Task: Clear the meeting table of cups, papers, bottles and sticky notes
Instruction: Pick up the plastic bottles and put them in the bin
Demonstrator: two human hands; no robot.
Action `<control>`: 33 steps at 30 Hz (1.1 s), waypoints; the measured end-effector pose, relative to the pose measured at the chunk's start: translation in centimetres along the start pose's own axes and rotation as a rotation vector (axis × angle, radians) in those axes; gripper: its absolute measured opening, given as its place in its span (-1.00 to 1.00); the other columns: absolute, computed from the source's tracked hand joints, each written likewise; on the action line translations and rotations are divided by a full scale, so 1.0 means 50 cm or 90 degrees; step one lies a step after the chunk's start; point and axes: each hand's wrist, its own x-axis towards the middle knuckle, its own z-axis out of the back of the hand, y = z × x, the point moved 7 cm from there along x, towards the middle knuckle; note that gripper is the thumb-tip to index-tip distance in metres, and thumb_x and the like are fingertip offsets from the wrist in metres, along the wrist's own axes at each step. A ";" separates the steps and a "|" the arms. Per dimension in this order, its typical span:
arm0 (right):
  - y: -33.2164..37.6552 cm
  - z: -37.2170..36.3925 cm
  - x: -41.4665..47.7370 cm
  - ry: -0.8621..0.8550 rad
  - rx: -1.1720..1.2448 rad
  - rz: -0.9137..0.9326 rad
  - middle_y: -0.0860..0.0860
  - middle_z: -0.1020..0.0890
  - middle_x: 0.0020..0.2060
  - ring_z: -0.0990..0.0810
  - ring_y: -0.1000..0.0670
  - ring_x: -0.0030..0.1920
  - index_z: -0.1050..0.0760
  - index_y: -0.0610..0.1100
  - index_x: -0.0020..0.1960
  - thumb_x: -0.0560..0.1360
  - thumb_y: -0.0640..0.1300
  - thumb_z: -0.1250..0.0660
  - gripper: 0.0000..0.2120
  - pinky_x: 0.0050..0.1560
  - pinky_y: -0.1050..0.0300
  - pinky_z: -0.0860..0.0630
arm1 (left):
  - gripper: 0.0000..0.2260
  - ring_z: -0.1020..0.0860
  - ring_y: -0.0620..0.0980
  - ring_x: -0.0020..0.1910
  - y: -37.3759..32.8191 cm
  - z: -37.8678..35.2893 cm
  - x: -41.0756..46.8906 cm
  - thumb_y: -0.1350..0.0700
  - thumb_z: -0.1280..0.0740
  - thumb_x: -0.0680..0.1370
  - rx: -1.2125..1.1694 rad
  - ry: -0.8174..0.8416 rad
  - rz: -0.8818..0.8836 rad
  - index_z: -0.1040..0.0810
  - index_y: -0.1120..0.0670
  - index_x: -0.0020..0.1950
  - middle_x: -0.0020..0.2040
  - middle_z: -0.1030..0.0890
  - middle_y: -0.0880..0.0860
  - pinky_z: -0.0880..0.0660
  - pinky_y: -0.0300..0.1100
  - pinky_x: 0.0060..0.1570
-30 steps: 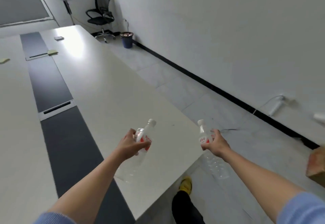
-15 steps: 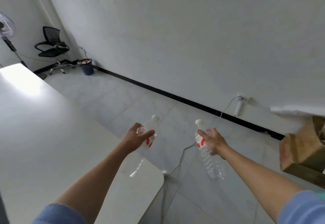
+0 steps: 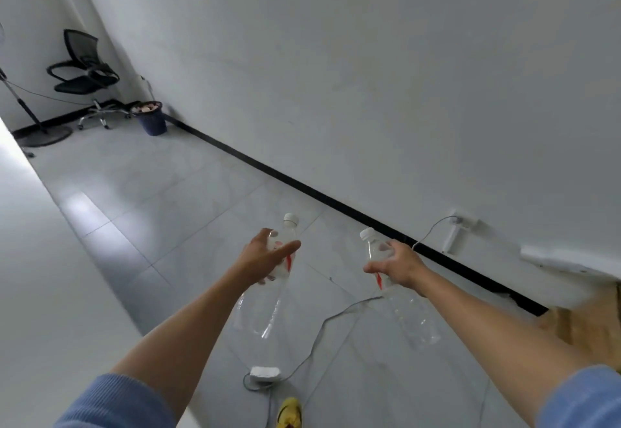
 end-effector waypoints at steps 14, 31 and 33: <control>0.422 0.008 0.629 0.033 -0.054 0.054 -0.03 -0.65 -0.22 -0.61 -0.05 -0.19 -0.53 -0.16 -0.11 0.42 0.24 -0.33 -0.57 -0.08 0.03 -0.53 | -0.58 -0.58 0.11 -0.20 -0.106 0.289 0.583 -0.21 -0.38 0.46 -0.112 -0.150 0.067 -0.49 0.14 0.00 -0.08 -0.60 0.16 -0.53 -0.07 -0.27; 1.064 -0.253 1.354 0.189 -0.147 0.238 0.00 -0.63 -0.24 -0.62 0.05 -0.32 -0.51 -0.12 -0.13 0.50 0.13 -0.27 -0.70 -0.22 0.10 -0.48 | -0.60 -0.63 0.09 -0.21 -0.080 0.758 1.180 -0.08 -0.48 0.41 -0.198 -0.314 0.142 -0.43 0.03 0.12 -0.14 -0.62 0.13 -0.48 -0.17 -0.37; 1.171 -0.292 1.448 0.200 -0.171 0.274 -0.01 -0.63 -0.25 -0.64 0.04 -0.30 -0.48 -0.09 -0.19 0.51 0.20 -0.26 -0.65 -0.21 0.09 -0.48 | -0.60 -0.61 0.02 -0.27 -0.084 0.833 1.258 -0.09 -0.46 0.45 -0.201 -0.353 0.145 -0.41 0.04 0.14 -0.17 -0.62 0.11 -0.45 -0.22 -0.44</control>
